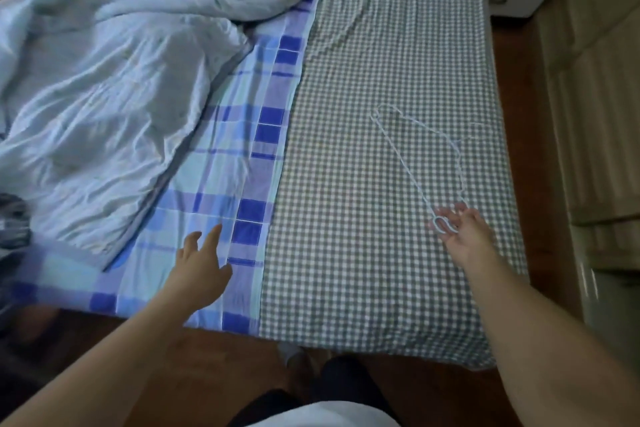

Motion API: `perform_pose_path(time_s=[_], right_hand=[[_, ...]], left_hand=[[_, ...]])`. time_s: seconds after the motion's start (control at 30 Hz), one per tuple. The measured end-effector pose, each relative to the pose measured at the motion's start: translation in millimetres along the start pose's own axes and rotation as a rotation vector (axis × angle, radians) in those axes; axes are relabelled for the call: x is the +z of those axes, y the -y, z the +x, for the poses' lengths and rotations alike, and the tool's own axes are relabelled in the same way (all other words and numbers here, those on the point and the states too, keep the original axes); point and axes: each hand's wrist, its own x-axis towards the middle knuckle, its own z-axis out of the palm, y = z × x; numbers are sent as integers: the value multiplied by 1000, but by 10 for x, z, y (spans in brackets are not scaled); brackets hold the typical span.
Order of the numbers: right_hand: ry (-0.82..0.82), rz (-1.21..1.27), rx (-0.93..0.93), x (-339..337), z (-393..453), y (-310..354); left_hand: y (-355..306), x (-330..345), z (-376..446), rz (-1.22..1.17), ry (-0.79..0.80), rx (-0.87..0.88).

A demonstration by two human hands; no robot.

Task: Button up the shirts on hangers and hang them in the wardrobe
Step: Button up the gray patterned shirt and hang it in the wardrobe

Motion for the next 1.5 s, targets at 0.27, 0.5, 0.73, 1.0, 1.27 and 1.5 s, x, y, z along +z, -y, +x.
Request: perform_pose_path(time_s=[0.27,0.5,0.73,1.0,1.27,1.5], right_hand=[[-327,-1257,-18,-330,322,-207],[227,-1529,-414,448,-588,-125],[810,-1434,-735,1981,-2165,-734],[1315,-1653,-1075,3136,-4176,-1836],[1556,-1503,-1364,4106,-6507,-3853],[1704,-1584,-1307,4336,-7663,-5102]], left_hand=[[-305,205,-10,-76,73,-72],[-486,-58,-371,-203,-148,-25],[272,-557,-1126,-301,-312,-157],[2512,-625,-2652,-639,-657,-513],[5224,-441,-3533,-855,-892,-721],[6901,-869,-3856,-844,-1059,-766]])
